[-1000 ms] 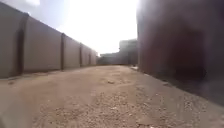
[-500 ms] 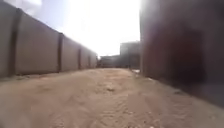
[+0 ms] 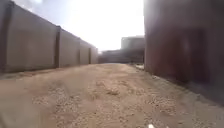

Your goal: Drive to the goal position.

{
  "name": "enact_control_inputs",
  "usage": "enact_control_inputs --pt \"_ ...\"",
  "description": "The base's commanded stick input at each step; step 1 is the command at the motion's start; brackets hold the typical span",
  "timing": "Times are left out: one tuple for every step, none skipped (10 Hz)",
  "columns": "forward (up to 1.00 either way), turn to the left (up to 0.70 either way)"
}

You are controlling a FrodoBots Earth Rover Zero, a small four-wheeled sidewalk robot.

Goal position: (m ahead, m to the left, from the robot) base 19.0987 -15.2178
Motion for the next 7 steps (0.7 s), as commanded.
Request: enact_control_inputs --pt "1.0 0.0" --pt "1.0 0.0" --pt "1.0 0.0" --pt "1.0 0.0" --pt "1.0 0.0" --pt "1.0 0.0" --pt "1.0 0.0"
